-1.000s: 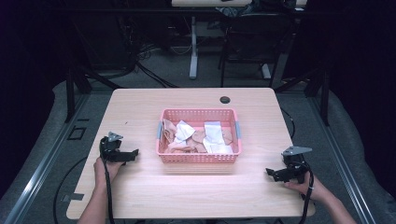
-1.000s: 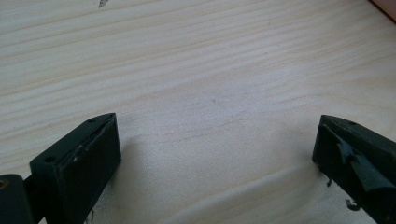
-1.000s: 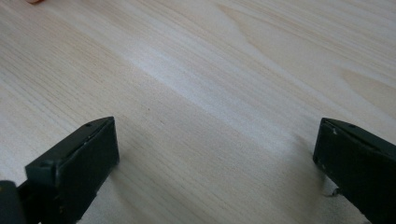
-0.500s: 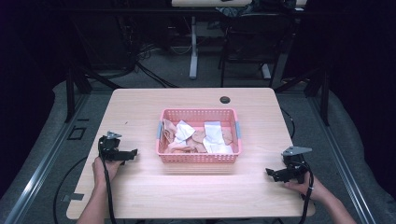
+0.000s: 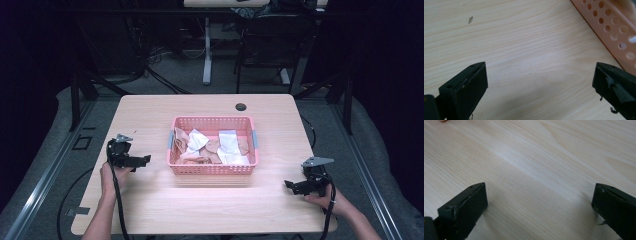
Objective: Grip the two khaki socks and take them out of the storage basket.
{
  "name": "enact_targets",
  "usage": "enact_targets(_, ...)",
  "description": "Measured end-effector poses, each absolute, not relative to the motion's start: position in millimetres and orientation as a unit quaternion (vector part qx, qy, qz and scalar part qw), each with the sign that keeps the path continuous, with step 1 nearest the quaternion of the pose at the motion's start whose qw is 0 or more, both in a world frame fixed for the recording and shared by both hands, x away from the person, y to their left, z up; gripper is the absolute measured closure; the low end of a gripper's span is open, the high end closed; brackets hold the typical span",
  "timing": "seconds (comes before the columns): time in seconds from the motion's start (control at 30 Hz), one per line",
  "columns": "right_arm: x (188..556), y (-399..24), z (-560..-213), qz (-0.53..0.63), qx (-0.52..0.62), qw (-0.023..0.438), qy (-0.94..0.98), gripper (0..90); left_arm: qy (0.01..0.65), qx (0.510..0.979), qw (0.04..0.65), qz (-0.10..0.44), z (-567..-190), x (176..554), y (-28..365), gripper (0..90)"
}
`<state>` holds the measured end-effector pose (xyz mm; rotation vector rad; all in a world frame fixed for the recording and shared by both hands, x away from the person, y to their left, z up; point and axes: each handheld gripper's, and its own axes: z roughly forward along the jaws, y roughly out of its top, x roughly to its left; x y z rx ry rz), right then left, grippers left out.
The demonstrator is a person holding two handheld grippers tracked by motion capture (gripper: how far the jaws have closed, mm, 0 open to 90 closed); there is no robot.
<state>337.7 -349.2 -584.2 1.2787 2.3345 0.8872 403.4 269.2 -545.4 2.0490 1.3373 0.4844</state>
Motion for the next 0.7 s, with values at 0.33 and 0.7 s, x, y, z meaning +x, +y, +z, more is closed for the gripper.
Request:
enact_targets(0.33, 337.6, -349.2, -584.1, 0.311, 0.449, 0.167, 0.820, 0.0, 0.466, 0.792, 0.350, 0.181, -514.6, 398.0, 248.8, 0.1)
enact_targets(0.7, 337.3, -349.2, -584.2, 0.312, 0.450, 0.168, 0.820, 0.0, 0.403, 0.823, 0.362, 0.169, -487.7, 391.2, 211.0, 0.1)
